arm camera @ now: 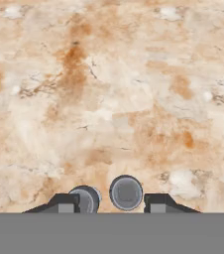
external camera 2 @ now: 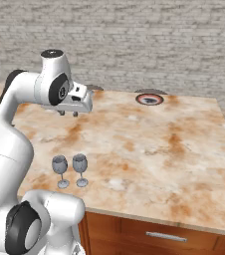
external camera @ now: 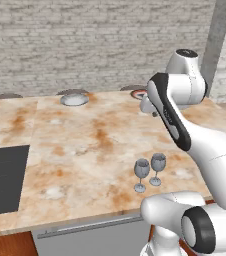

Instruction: Retrieve the wine glasses from the counter and place one next to each plate.

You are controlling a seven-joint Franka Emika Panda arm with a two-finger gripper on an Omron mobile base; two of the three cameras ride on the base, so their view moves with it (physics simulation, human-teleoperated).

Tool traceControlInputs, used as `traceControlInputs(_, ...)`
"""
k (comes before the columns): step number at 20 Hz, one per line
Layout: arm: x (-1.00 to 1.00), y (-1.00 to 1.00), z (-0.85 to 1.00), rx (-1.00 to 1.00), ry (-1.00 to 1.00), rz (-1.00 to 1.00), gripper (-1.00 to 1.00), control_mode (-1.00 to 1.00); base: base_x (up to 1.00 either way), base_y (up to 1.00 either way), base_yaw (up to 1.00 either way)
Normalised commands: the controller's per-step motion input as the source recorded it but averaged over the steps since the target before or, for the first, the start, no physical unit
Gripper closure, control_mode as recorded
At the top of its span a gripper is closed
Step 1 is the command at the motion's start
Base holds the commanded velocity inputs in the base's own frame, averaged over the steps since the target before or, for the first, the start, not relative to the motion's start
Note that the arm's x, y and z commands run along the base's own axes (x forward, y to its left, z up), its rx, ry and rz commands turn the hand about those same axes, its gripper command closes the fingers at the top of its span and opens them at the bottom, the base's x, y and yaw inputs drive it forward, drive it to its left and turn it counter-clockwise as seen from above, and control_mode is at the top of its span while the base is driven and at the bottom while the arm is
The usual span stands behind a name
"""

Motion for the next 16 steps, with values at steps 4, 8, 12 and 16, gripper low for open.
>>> traceControlInputs(4,-0.03,0.00,0.00,0.02,-0.01,0.00,-1.00,-1.00,0.00,0.00,0.00)
traceControlInputs(8,-0.50,-0.01,-0.01,0.06,-0.04,-0.07,-1.00,-1.00,0.00,0.00,0.00)
traceControlInputs(12,-0.72,-0.10,0.00,0.09,-0.09,-0.40,-1.00,-1.00,0.00,0.00,0.00)
traceControlInputs(16,-0.48,-0.11,0.00,0.21,0.00,-0.57,-1.00,-1.00,0.00,0.00,0.00)
